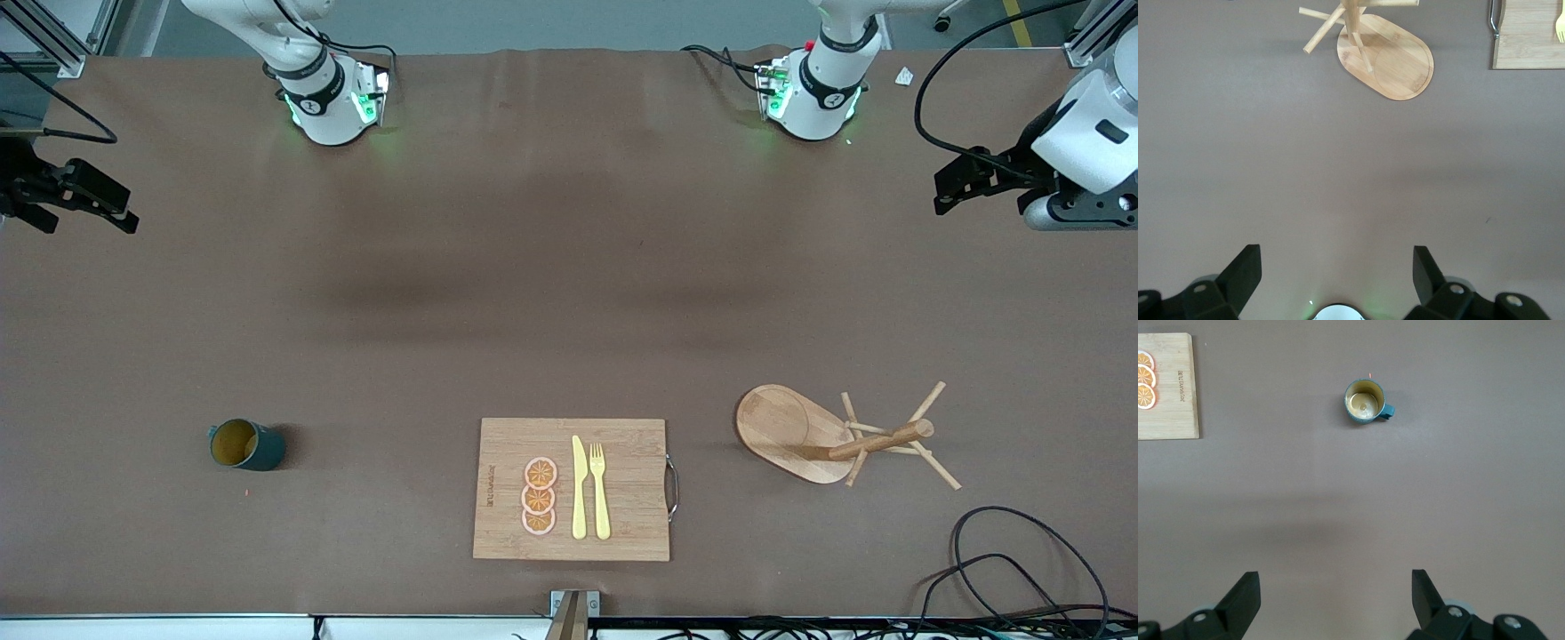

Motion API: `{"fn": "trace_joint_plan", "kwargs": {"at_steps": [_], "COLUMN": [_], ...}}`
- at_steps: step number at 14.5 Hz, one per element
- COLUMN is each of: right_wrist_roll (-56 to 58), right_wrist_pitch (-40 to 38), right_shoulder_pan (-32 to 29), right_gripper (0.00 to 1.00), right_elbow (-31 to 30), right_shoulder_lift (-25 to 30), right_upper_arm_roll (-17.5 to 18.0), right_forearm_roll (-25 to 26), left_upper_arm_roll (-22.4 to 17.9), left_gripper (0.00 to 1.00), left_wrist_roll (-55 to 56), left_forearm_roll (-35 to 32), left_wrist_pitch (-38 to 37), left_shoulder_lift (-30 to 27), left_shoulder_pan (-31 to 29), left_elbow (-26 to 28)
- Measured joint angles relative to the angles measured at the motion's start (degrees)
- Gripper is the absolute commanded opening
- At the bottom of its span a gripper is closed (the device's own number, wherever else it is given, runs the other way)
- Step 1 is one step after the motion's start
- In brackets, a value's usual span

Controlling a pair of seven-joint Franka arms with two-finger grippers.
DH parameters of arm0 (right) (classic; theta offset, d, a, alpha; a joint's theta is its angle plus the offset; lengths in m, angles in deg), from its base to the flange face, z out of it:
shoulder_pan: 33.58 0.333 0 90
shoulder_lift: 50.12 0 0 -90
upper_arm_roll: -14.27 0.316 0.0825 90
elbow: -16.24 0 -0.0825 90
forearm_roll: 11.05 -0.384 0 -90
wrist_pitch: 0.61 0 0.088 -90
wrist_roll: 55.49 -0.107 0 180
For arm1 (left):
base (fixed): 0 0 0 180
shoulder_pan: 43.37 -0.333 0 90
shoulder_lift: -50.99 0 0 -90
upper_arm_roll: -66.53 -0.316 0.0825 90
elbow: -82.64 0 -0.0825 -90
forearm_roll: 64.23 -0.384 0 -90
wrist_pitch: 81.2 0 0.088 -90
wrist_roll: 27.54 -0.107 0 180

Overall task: Pass cup and hang on rack
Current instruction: 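Reach the right gripper down to the teal mug rim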

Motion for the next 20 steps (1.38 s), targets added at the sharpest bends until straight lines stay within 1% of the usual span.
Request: {"fn": "trace_joint_plan", "kwargs": {"at_steps": [11, 14, 16, 17, 20], "right_wrist_roll": [0.0, 0.3, 0.3, 0.3, 0.3], "right_wrist_pitch": [-0.1, 0.6, 3.1, 5.1, 14.1], "right_shoulder_pan": [0.0, 0.0, 0.0, 0.0, 0.0], "right_gripper": [1.0, 1.0, 1.0, 1.0, 1.0], "right_elbow": [0.0, -0.4, -0.7, -0.7, -0.6], "right_shoulder_lift": [0.0, -1.2, -4.2, -6.6, -16.1], "right_upper_arm_roll": [0.0, 0.0, 0.0, 0.0, 0.0], "right_forearm_roll": [0.0, 0.0, 0.0, -0.1, 0.0], "left_upper_arm_roll": [-0.1, -0.1, -0.1, -0.1, -0.1], "left_gripper": [1.0, 1.0, 1.0, 1.0, 1.0], "left_wrist_roll": [0.0, 0.0, 0.0, 0.0, 0.0], "left_forearm_roll": [-1.4, -1.4, -1.4, -1.4, -1.4], "left_wrist_pitch": [0.0, 0.0, 0.0, 0.0, 0.0], "left_shoulder_lift": [1.1, 1.7, 1.7, 1.7, 1.7], "left_shoulder_pan": [-0.1, -0.1, -0.1, -0.1, -0.1], "left_elbow": [-1.1, -1.2, -1.3, -1.3, -1.4]}}
